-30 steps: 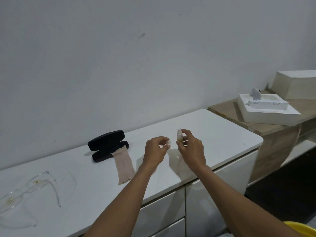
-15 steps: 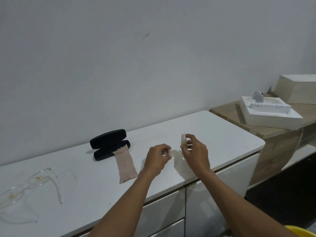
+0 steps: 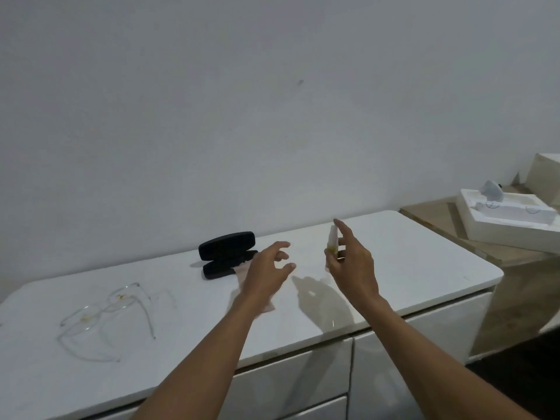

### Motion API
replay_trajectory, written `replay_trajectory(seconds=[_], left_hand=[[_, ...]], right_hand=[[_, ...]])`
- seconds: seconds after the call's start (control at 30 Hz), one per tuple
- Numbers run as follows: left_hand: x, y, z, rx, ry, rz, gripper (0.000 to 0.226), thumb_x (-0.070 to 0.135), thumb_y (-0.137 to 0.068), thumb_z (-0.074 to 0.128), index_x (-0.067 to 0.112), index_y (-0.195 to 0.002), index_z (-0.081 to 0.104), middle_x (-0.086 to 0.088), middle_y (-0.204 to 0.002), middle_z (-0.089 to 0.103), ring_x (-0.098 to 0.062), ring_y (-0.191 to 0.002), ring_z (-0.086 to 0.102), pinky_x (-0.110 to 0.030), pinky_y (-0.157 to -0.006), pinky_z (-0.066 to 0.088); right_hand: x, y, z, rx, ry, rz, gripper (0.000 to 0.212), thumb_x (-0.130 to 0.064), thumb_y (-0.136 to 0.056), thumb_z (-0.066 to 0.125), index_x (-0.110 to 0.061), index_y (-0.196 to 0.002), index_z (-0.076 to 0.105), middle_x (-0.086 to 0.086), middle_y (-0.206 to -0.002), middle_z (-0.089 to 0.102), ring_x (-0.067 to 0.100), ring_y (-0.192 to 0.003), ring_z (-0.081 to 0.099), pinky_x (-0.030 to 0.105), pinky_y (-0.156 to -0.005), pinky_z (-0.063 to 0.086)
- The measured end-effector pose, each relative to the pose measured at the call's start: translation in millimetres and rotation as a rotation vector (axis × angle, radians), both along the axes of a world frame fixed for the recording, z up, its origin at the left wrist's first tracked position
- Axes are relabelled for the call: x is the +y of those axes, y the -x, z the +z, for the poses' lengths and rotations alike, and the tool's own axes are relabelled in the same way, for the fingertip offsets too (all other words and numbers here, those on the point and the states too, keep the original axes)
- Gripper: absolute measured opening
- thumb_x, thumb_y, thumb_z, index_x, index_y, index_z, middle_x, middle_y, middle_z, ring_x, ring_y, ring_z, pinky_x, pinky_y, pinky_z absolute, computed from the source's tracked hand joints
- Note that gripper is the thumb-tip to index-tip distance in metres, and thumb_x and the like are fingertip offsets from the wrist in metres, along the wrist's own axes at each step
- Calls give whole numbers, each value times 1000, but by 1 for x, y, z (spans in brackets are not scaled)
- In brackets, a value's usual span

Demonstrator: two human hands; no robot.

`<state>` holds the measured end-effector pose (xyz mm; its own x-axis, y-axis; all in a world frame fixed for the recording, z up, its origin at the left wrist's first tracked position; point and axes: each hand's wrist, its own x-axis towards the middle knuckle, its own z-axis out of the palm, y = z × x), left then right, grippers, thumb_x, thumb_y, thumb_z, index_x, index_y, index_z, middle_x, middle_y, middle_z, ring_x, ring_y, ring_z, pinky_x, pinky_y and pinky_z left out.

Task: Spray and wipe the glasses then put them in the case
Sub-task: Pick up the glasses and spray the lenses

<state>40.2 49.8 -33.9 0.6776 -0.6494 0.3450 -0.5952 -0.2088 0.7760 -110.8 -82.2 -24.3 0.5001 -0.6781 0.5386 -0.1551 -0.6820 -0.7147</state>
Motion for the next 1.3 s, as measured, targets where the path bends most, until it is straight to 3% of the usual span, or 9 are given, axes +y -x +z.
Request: replay_trajectory(seconds=[0.13, 0.33, 0.43, 0.5, 0.6, 0.67, 0.73, 1.0, 1.3], left_hand=[[59, -24, 18, -8, 29, 117, 42, 16, -84, 78, 24, -123, 67, 2, -101, 72, -14, -104, 68, -28, -94, 52], [175, -59, 31, -132, 35, 351, 33, 21, -84, 77, 26, -116, 69, 4, -99, 75, -13, -101, 69, -32, -88, 54], [232, -72, 30, -177, 34, 479, 29, 20, -86, 75, 26, -114, 70, 7, -96, 75, -16, -101, 68, -36, -88, 54], [267, -78, 27, -230, 9, 572, 27, 18, -88, 71, 25, -114, 69, 8, -98, 75, -19, -102, 65, -34, -87, 50], [314, -85, 17, -285, -46, 689, 35, 4, -90, 61, 22, -119, 70, 5, -108, 73, -19, -110, 59, -24, -86, 40], [340, -88, 8, -308, -90, 738, 47, -6, -86, 55, 23, -121, 70, 3, -116, 71, -19, -117, 56, -20, -89, 38], [363, -90, -3, -327, -149, 750, 56, -10, -82, 53, 26, -123, 69, 3, -125, 67, -19, -123, 53, -19, -92, 37], [385, -106, -31, -361, -177, 631, 38, 1, -87, 71, 18, -120, 73, -5, -126, 67, -26, -117, 60, -34, -102, 45], [368, -122, -37, -405, -34, 674, 23, -5, -86, 70, 8, -103, 78, -7, -100, 79, -25, -85, 75, -41, -82, 60]], right_hand=[[40, -24, 10, -18, 35, 107, 60, -17, -93, 61, -36, -147, 42, 1, -111, 66, 22, -88, 70, 42, -78, 59], [115, -68, 21, -19, 70, 300, 58, -7, -93, 52, -27, -147, 44, 6, -124, 62, 23, -98, 58, 33, -84, 42], [153, -91, 21, -9, 51, 416, 57, -9, -94, 43, -34, -145, 43, 4, -119, 62, 24, -97, 59, 37, -84, 47], [174, -105, 19, 12, 59, 465, 55, -13, -93, 38, -38, -142, 44, -1, -117, 62, 22, -97, 62, 34, -83, 51], [202, -124, 16, 10, 40, 506, 50, -15, -95, 35, -30, -141, 49, -2, -116, 64, 18, -98, 64, 14, -80, 44], [217, -135, 13, -19, 42, 551, 53, -17, -91, 35, -24, -142, 51, 2, -115, 66, 20, -99, 62, 26, -87, 46], [229, -145, 10, -9, 79, 557, 50, -18, -92, 40, -24, -141, 50, 1, -100, 66, 18, -88, 61, 32, -81, 44], [244, -167, -4, 45, 122, 559, 41, -15, -99, 48, -24, -138, 52, -7, -56, 49, 17, -56, 52, 34, -63, 46], [235, -175, -13, 89, 98, 548, 37, -14, -100, 47, -25, -133, 57, -8, -44, 38, 12, -42, 38, 27, -50, 36]])
